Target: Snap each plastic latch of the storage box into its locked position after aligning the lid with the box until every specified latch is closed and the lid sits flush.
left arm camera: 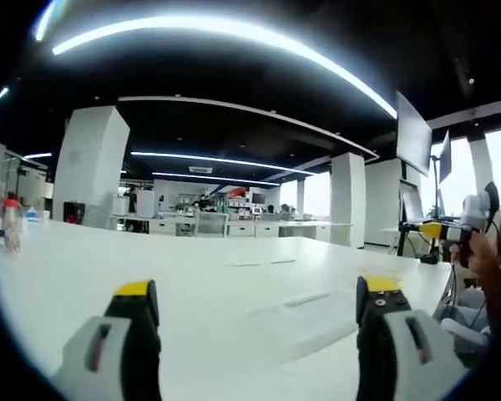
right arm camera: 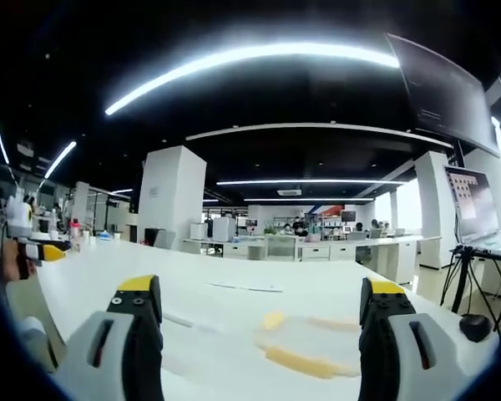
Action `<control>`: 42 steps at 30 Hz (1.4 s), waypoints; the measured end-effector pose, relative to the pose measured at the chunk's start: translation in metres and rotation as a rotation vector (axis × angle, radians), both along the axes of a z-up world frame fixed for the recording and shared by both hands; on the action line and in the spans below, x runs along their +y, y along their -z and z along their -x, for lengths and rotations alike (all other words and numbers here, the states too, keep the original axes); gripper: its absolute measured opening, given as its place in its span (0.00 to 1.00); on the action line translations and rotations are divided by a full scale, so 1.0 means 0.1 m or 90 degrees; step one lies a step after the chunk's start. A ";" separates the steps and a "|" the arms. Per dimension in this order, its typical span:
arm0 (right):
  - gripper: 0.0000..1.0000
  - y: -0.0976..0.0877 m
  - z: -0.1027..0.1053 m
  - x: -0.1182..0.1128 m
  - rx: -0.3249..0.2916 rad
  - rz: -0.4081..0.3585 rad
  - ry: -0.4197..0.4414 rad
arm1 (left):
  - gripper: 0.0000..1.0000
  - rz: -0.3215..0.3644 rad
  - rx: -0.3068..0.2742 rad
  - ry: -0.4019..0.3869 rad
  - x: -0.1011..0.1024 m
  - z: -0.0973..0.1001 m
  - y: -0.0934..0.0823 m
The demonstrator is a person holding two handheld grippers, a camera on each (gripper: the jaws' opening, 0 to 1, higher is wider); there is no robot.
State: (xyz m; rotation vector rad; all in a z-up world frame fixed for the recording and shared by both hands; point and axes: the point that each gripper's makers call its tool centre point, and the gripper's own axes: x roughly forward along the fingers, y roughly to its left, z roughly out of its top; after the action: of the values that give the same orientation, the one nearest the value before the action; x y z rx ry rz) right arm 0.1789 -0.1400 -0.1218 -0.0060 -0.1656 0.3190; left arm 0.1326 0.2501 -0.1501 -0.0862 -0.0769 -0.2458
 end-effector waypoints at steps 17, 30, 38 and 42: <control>0.99 0.00 0.01 0.03 -0.002 0.009 -0.006 | 0.99 -0.036 0.020 0.122 -0.35 0.05 0.06; 0.99 0.01 0.02 0.05 0.000 0.016 -0.013 | 0.99 -0.046 0.017 0.147 -0.45 0.08 0.04; 0.99 0.04 0.01 0.11 0.004 0.022 -0.019 | 0.99 -0.039 0.011 0.155 -0.48 0.05 0.00; 0.98 0.06 0.01 0.12 0.010 0.024 -0.020 | 0.99 -0.037 0.013 0.156 -0.48 0.03 0.02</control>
State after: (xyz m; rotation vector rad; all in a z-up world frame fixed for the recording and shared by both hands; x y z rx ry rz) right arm 0.1783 -0.1279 -0.1278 -0.0383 -0.1449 0.3531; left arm 0.1299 0.2024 -0.1518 -0.0408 -0.0381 -0.4916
